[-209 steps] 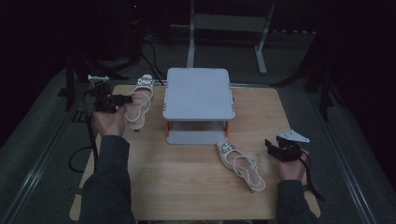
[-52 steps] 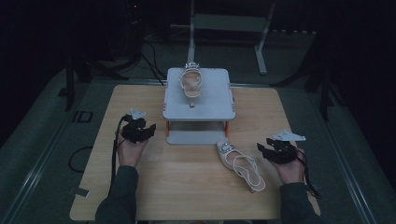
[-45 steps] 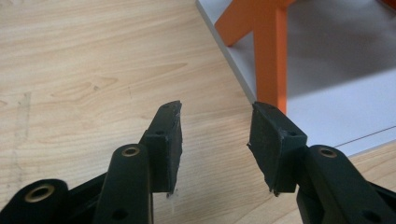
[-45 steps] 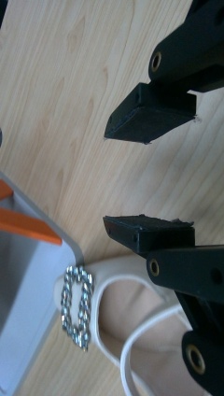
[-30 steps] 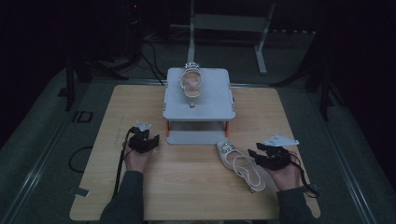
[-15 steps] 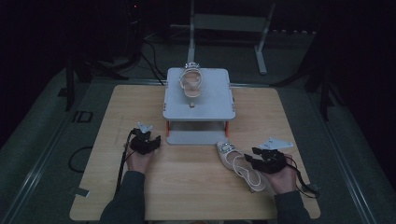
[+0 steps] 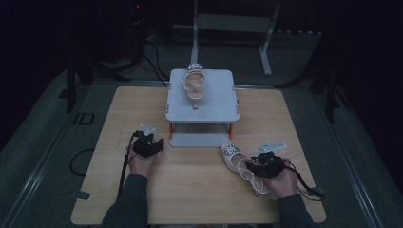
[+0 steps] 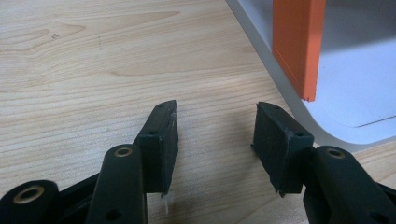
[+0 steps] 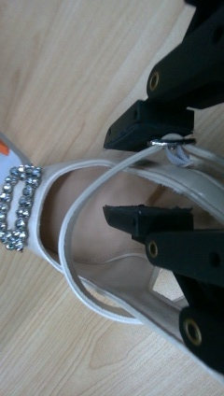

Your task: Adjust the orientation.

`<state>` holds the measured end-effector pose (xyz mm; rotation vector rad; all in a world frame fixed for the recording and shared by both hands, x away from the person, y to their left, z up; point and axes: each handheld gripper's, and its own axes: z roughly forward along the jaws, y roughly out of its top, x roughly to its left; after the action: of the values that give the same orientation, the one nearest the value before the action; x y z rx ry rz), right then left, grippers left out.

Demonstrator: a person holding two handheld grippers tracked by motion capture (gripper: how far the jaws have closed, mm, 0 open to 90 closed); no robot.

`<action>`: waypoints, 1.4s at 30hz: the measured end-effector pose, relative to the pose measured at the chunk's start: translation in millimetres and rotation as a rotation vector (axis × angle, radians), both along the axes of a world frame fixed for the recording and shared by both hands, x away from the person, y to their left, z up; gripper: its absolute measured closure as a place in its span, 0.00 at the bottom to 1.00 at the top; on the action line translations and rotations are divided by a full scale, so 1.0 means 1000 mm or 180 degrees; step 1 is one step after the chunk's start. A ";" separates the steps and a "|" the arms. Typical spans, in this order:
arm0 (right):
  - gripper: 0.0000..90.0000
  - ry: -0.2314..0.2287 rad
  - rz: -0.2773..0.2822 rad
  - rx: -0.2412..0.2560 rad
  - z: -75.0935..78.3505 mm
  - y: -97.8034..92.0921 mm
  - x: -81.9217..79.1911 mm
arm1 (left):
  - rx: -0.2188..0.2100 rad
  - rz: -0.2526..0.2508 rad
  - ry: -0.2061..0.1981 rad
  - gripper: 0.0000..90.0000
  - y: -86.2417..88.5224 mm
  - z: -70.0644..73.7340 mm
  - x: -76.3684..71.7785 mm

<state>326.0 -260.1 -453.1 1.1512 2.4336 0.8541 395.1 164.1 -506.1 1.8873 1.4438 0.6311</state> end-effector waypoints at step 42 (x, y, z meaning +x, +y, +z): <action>0.91 0.0064 -0.1107 0.0743 0.030 -0.048 0.012 | -0.0041 0.0035 0.0015 0.54 0.002 0.000 0.000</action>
<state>338.4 -307.8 -423.2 1.6132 2.0954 1.0318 395.6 166.2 -505.9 1.8734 1.4589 0.6215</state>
